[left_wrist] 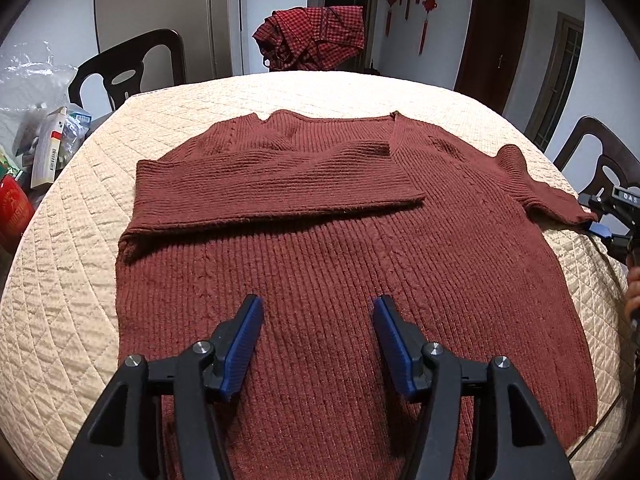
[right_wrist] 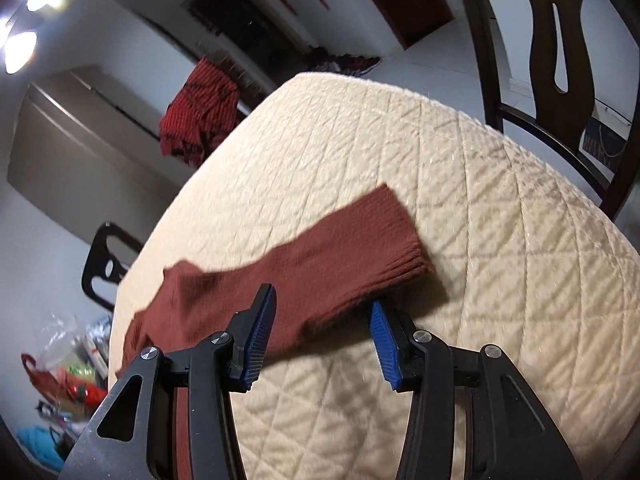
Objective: Fold small clothes
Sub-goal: 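Reach the right tool to the other sleeve cuff and grasp it, then fold the held sleeve across the body with the right tool while the left tool pins the sweater center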
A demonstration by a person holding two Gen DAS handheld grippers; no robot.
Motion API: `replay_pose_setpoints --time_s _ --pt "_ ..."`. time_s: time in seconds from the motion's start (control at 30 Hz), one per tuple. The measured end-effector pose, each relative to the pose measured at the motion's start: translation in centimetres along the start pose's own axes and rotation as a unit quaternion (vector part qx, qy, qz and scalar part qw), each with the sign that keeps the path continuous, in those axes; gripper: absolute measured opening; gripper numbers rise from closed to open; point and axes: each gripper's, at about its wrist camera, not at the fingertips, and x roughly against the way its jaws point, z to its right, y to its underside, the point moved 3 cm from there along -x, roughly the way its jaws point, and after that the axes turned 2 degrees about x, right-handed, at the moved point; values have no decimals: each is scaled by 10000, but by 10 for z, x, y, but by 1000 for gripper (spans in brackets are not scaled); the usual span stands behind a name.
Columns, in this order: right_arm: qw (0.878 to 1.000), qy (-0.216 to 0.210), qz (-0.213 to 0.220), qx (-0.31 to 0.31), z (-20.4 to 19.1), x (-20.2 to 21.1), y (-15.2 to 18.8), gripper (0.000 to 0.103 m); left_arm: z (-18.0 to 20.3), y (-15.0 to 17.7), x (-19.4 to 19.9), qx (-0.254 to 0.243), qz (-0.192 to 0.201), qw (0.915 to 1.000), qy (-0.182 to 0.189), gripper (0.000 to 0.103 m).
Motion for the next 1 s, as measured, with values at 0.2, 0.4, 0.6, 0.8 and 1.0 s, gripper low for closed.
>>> replay_pose_setpoints --time_s 0.2,0.4,0.6,0.8,1.0 --pt "9996 86 122 226 -20 -3 -11 8 -1 0 -1 6 -2 10000 23 63" --pt "9891 -766 200 1238 -112 11 -7 8 -3 0 -1 39 -4 10000 85 63" --pt "9596 -1585 -687 2220 -200 -21 47 8 -11 -2 4 219 -5 9995 226 64" --pt "9266 -1594 -1747 2923 -222 -61 109 19 -28 -8 13 564 33 9978 353 64" --pt "9331 -1712 -1297 2884 -202 -25 96 20 -21 -21 16 755 21 9933 877 64"
